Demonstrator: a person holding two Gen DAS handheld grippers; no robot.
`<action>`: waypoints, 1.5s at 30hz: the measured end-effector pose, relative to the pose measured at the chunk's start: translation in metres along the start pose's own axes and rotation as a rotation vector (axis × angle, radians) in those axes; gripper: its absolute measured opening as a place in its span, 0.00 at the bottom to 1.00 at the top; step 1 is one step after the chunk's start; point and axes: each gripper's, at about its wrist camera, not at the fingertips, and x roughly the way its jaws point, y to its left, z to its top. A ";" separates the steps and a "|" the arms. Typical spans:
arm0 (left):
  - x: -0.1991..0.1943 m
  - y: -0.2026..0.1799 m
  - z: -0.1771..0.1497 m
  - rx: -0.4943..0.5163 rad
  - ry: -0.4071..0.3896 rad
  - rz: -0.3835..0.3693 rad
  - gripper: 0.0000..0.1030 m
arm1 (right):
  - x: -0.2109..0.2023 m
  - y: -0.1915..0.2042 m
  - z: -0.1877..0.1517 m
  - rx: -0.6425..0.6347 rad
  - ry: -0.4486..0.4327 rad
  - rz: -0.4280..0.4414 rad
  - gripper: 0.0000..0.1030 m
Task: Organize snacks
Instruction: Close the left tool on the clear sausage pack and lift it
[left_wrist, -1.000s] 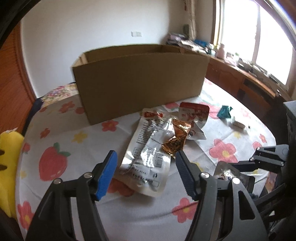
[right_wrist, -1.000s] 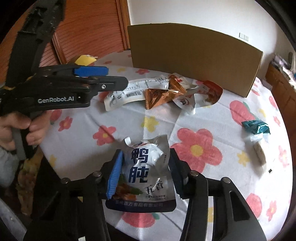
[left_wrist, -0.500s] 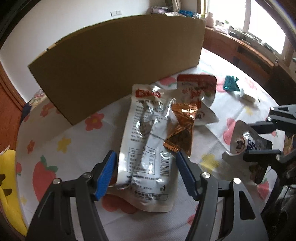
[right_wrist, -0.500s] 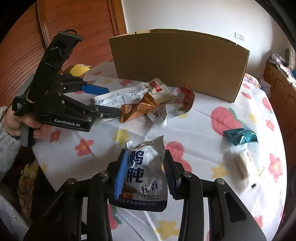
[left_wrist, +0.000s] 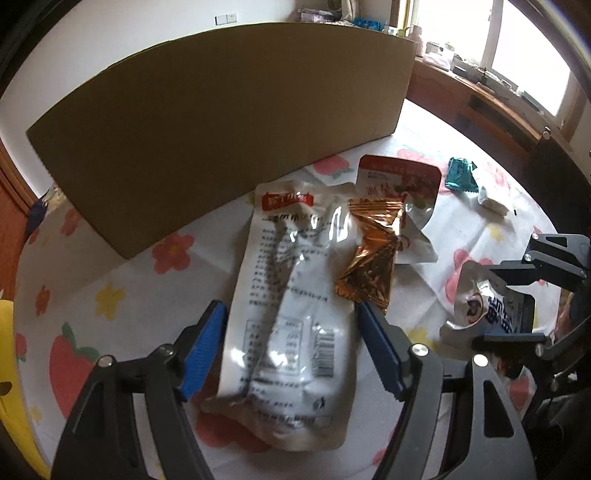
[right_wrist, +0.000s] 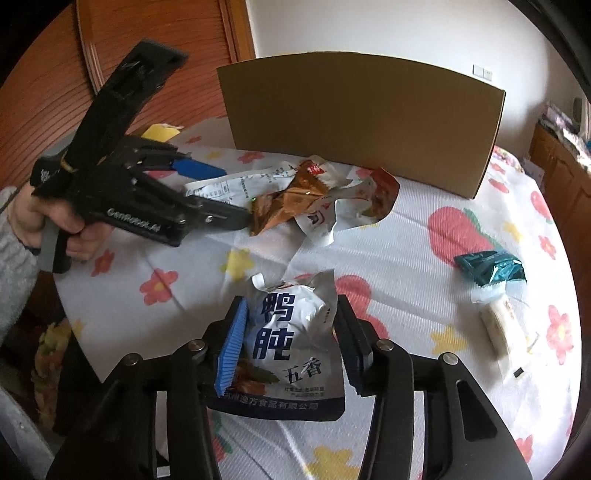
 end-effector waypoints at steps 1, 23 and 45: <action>0.000 0.000 0.000 0.000 -0.004 0.000 0.72 | 0.000 -0.001 -0.001 0.003 -0.002 0.002 0.46; 0.001 -0.012 -0.002 0.002 -0.001 0.008 0.60 | -0.002 -0.003 -0.003 0.014 -0.002 -0.002 0.48; -0.061 -0.012 -0.043 -0.091 -0.175 0.063 0.60 | 0.001 0.003 -0.001 -0.013 0.032 -0.037 0.53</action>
